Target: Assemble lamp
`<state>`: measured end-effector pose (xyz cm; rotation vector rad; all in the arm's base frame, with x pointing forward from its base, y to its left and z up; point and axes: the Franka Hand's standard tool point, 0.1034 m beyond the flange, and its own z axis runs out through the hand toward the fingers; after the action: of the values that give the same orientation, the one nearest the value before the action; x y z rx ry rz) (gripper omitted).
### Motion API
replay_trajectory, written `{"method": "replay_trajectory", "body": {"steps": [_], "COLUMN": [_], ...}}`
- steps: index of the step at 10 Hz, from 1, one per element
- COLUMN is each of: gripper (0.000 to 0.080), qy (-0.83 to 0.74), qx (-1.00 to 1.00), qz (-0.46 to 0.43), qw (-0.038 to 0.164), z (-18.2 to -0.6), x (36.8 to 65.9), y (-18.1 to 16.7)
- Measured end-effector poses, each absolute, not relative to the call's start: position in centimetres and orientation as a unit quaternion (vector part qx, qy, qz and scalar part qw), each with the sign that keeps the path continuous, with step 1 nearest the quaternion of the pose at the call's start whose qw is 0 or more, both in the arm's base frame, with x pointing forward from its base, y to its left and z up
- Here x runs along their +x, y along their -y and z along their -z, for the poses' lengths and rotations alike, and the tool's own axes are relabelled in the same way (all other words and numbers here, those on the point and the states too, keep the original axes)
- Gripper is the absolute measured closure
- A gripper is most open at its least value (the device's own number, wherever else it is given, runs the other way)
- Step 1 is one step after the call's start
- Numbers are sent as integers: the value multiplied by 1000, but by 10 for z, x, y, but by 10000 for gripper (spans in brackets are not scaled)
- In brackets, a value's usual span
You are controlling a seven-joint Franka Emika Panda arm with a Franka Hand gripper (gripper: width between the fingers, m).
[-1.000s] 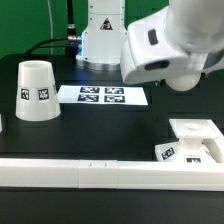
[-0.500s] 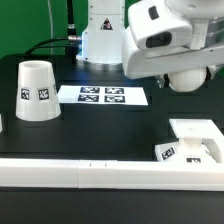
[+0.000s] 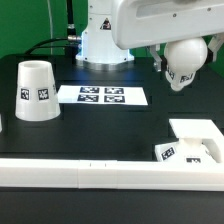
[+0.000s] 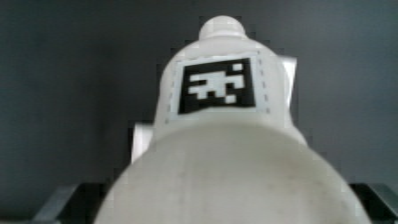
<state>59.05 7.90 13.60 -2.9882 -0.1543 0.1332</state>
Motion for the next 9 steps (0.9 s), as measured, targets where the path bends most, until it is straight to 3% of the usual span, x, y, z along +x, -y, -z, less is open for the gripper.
{"method": "replay_trajectory", "body": {"steps": [5,9], "gripper": [225,225], "qy": [63,69], "qx": [-986,-980], "qz": [152,186], "qw": [38,35], "z": [-132,-142], "x": [603,615], "y": [-74,-77]}}
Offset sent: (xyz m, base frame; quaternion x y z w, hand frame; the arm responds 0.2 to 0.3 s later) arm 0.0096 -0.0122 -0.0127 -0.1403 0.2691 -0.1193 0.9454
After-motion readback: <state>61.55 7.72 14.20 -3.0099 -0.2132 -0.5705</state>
